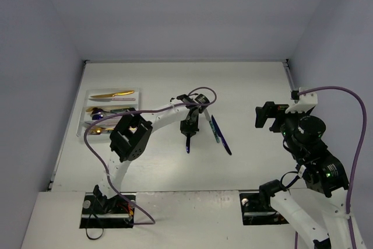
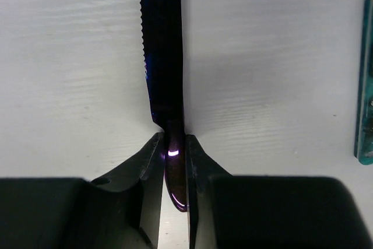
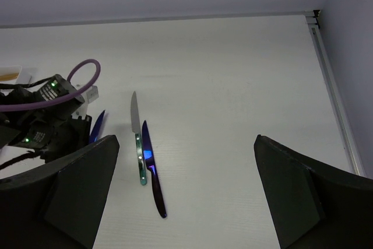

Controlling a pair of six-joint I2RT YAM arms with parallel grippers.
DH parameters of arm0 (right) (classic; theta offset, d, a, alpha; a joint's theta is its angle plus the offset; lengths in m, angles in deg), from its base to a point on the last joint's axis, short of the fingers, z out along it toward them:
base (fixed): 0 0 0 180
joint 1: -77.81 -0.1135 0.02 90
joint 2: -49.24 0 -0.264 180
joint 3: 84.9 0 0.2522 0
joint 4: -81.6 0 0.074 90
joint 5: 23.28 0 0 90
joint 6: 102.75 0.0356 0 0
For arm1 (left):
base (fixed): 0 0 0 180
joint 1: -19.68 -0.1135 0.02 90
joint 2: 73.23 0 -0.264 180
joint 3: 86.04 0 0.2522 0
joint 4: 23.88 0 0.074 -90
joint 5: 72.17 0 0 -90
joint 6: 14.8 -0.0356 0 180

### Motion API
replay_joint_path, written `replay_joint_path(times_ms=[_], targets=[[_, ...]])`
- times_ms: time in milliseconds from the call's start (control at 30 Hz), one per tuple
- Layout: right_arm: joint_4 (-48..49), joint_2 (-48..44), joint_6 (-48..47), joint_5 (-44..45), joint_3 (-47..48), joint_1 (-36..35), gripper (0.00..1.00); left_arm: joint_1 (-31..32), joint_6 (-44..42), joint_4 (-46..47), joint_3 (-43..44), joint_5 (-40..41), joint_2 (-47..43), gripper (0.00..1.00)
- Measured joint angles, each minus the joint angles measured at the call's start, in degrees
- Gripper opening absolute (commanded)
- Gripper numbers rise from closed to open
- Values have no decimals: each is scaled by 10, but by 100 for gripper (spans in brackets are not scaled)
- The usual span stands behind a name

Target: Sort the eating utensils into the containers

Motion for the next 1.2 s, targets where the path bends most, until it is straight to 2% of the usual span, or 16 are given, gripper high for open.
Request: replay_joint_path(times_ms=[233,367,533,833,1033,1200], targets=[[0,3,-2,0,0,0,100,-64,15,-5,-1,7,-90,0],[0,11,-4,0,0,0,100,-130,54,-2,0,14,-152,0],[0,18,-4,2,0,0,100,-233,130,28,-25,9,-183,0],[0,19,-11,16,0,0,100,-420,301,136,-163,-48,-188,0],[0,27,-19,27,0,0,100,-483,380,195,-159,-61,-173,0],[0,41,-21,35,0,0,100,-513,414,212,-120,-65,-122,0]])
